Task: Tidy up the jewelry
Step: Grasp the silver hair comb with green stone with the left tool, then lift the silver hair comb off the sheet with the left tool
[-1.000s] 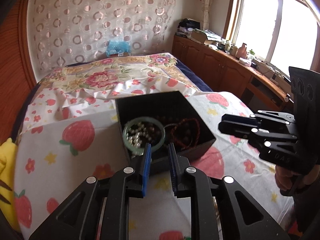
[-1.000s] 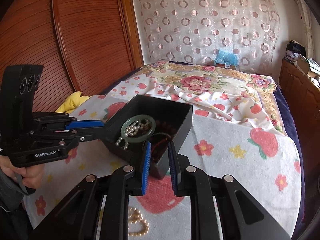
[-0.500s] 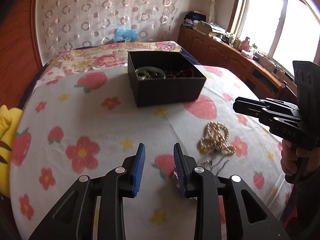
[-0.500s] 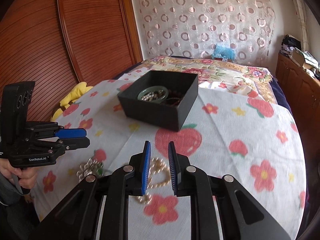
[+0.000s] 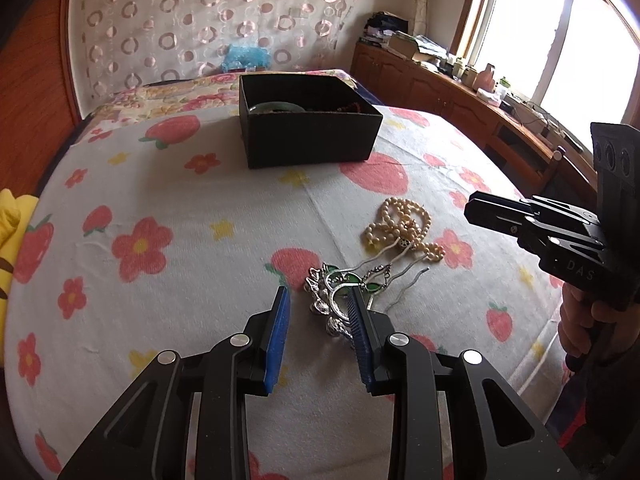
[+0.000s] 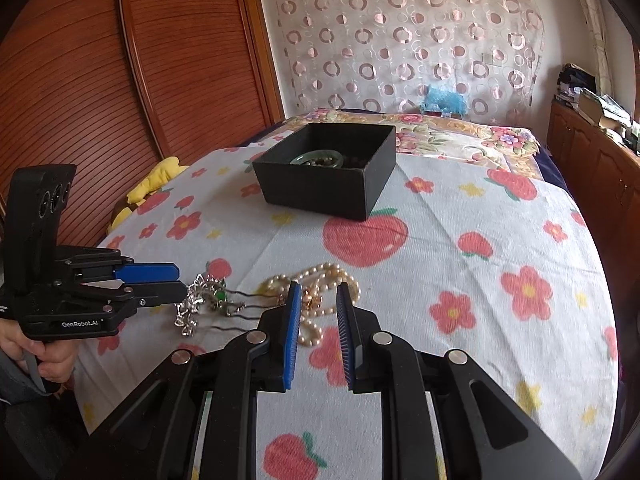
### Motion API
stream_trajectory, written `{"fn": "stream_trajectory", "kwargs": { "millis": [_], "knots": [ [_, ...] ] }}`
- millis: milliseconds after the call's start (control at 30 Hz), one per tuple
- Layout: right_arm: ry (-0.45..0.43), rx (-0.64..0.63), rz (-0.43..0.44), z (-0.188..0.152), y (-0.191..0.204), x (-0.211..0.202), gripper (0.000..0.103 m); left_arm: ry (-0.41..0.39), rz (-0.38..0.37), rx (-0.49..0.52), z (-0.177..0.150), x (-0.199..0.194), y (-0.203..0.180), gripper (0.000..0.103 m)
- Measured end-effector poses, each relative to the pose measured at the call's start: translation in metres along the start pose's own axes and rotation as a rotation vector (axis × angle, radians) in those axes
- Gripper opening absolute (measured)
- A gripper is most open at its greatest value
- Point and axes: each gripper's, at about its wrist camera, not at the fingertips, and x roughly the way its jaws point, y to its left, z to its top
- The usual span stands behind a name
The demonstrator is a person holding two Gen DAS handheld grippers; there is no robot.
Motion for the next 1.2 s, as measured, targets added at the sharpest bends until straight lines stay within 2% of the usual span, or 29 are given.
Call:
{"fn": "stream_trajectory", "kwargs": {
  "millis": [367,433,500,533,633,867,1067,1100,1167,1200],
  "knots": [
    [-0.001,0.000,0.001,-0.003,0.001,-0.003,0.025,0.030,-0.029,-0.058,-0.005,0.010,-0.001,0.027],
    [0.001,-0.001,0.001,-0.004,0.001,-0.004,0.025,0.024,-0.029,-0.056,-0.005,0.009,-0.002,0.024],
    [0.004,-0.002,0.001,-0.004,0.002,-0.004,0.025,0.004,-0.017,-0.054,-0.004,0.005,-0.003,0.015],
    [0.006,-0.003,0.000,-0.005,0.002,-0.004,0.025,-0.002,-0.007,-0.054,-0.003,0.004,-0.003,0.007],
    [0.010,-0.004,0.000,-0.004,0.003,-0.004,0.025,-0.033,-0.008,-0.055,0.001,-0.003,-0.003,0.000],
    [0.013,-0.006,-0.001,-0.004,0.003,-0.003,0.025,-0.096,0.002,-0.002,0.010,-0.017,-0.014,0.000],
    [0.015,-0.006,-0.002,-0.005,0.002,-0.002,0.025,-0.072,0.033,0.003,0.008,-0.012,-0.012,0.000],
    [0.017,-0.005,-0.002,-0.005,0.002,-0.002,0.025,-0.062,0.033,-0.001,0.007,-0.010,-0.011,0.003],
    [0.019,-0.003,-0.002,-0.007,0.000,0.000,0.025,-0.050,0.032,-0.014,0.005,-0.006,-0.007,0.020],
    [0.021,-0.003,-0.001,-0.008,0.000,0.001,0.025,-0.043,0.024,-0.026,0.005,-0.003,-0.005,0.023]
  ]
}}
